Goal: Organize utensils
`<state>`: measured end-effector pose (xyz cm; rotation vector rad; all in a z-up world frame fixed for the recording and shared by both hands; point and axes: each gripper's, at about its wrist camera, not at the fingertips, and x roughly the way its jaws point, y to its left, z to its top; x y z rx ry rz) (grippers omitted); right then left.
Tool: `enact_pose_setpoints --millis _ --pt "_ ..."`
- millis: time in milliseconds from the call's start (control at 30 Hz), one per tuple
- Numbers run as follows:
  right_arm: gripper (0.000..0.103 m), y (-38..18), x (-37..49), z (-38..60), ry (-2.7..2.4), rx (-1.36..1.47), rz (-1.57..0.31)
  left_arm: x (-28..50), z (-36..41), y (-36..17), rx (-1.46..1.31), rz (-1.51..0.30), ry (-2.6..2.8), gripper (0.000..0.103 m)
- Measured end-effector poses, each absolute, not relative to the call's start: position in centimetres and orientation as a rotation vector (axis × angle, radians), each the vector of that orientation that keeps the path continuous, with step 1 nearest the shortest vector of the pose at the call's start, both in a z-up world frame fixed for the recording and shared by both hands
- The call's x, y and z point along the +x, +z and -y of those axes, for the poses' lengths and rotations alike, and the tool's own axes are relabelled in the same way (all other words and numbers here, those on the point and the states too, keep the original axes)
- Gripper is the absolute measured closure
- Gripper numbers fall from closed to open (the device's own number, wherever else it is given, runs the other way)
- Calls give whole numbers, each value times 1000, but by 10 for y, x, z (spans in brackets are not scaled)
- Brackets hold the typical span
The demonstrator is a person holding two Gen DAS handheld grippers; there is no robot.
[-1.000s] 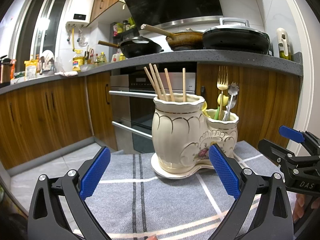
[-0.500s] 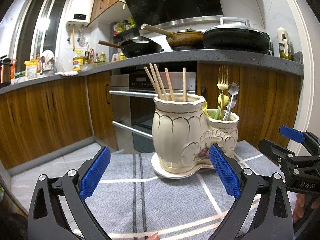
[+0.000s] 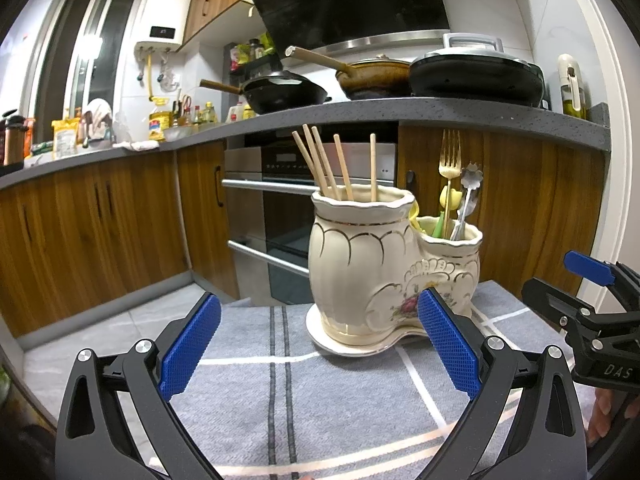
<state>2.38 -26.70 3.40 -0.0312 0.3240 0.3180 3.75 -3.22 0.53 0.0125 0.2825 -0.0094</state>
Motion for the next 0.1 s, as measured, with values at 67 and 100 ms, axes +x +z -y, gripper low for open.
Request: enact_pose_setpoints --millis 67,100 --pt "8 34 24 268 319 -31 -324 37 31 5 15 -282 -10 5" --pt "8 34 24 267 319 -31 -324 37 31 5 13 -282 -9 5"
